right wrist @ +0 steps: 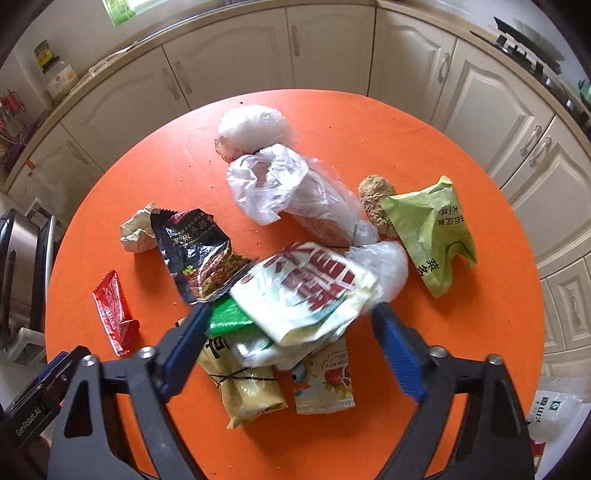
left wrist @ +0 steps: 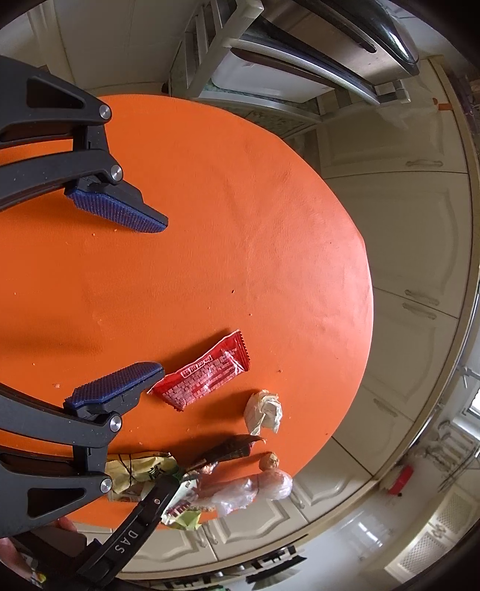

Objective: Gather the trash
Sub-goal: 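Grasp the green plastic bag with the right tool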

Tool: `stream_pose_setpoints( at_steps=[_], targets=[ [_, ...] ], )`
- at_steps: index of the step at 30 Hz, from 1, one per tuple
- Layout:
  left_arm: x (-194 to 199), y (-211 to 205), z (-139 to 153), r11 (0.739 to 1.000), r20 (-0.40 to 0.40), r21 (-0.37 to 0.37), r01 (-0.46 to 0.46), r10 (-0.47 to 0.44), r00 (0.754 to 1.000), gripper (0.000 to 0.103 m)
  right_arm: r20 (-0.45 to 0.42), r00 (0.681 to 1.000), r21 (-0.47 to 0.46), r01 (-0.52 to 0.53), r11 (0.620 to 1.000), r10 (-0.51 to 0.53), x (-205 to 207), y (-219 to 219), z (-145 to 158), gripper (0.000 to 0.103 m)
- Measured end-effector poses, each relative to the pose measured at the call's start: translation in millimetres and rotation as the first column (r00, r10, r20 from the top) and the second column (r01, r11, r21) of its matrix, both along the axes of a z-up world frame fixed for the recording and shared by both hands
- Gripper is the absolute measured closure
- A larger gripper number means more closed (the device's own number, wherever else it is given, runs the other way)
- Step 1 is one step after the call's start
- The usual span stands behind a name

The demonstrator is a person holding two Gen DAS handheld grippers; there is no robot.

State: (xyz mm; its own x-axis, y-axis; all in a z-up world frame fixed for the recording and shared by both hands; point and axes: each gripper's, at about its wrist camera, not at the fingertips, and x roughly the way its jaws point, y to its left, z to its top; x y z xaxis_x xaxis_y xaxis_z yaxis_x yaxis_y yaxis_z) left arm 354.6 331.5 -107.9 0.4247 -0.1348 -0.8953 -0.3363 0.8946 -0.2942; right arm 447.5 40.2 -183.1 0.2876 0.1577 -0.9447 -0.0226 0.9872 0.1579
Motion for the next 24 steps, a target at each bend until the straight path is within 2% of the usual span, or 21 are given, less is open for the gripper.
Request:
stream_pose_setpoints(
  at_steps=[1, 3, 5, 7, 13, 15, 17, 18, 19, 20, 21, 22, 24],
  targets=[
    [0.2, -1.5, 0.0, 1.000, 0.001, 0.001, 0.000, 0.000, 1.000, 0.035, -0.001, 1.000, -0.007, -0.003, 1.000, 0.003, -0.4, -0.6, 0.0, 0.052],
    [-0.2, -3.0, 1.1, 1.000, 0.005, 0.001, -0.001, 0.001, 1.000, 0.035, 0.010, 1.000, -0.004, -0.009, 1.000, 0.009, -2.0, -2.6, 2.0, 0.075],
    [-2.0, -4.9, 2.5, 1.000, 0.009, 0.004, 0.001, -0.001, 1.000, 0.035, 0.026, 1.000, 0.026, -0.018, 0.999, 0.018, -6.4, -7.3, 6.4, 0.085],
    [-5.5, -8.4, 3.8, 1.000, 0.013, 0.005, 0.005, -0.005, 1.000, 0.035, 0.041, 0.998, 0.050, -0.042, 0.998, 0.040, -12.3, -10.4, 11.5, 0.090],
    [-14.1, -16.1, 9.7, 1.000, 0.029, 0.003, 0.023, -0.023, 0.999, 0.035, 0.088, 0.993, 0.042, -0.086, 0.995, 0.082, -40.5, -18.1, 31.8, 0.094],
    [-15.4, -17.5, 10.6, 1.000, 0.030, 0.002, 0.025, -0.025, 0.999, 0.035, 0.096, 0.989, 0.026, -0.118, 0.993, 0.115, -43.5, -17.3, 35.8, 0.093],
    [-15.6, -19.5, 11.6, 1.000, 0.030, 0.000, 0.030, -0.030, 0.999, 0.035, 0.082, 0.994, 0.053, -0.071, 0.996, 0.066, -36.6, -23.4, 34.3, 0.090],
    [-16.4, -21.3, 12.2, 0.999, 0.030, -0.002, 0.032, -0.032, 0.999, 0.035, 0.054, 0.998, 0.061, -0.047, 0.997, 0.044, -29.8, -25.7, 30.1, 0.083],
    [-16.7, -21.5, 12.0, 0.999, 0.029, -0.006, 0.036, -0.036, 0.999, 0.035, 0.034, 0.999, 0.062, -0.034, 0.998, 0.032, -25.1, -28.7, 25.3, 0.070],
    [-16.8, -21.1, 11.7, 0.999, 0.029, -0.008, 0.037, -0.037, 0.999, 0.035, 0.018, 1.000, 0.061, -0.021, 0.998, 0.020, -18.3, -29.9, 21.7, 0.061],
    [-16.0, -20.4, 11.0, 0.999, 0.028, -0.008, 0.034, -0.034, 0.999, 0.035, 0.015, 1.000, 0.055, -0.009, 0.998, 0.009, -13.2, -28.1, 19.1, 0.043],
    [-14.8, -18.8, 9.9, 1.000, 0.024, -0.008, 0.028, -0.028, 0.999, 0.035, 0.019, 1.000, 0.047, -0.001, 0.999, 0.000, -8.0, -26.9, 17.0, 0.035],
    [-11.6, -16.0, 6.7, 1.000, 0.018, -0.008, 0.019, -0.018, 1.000, 0.035, 0.016, 1.000, 0.044, 0.003, 0.999, -0.003, 2.9, -22.3, 13.1, 0.035]
  ],
)
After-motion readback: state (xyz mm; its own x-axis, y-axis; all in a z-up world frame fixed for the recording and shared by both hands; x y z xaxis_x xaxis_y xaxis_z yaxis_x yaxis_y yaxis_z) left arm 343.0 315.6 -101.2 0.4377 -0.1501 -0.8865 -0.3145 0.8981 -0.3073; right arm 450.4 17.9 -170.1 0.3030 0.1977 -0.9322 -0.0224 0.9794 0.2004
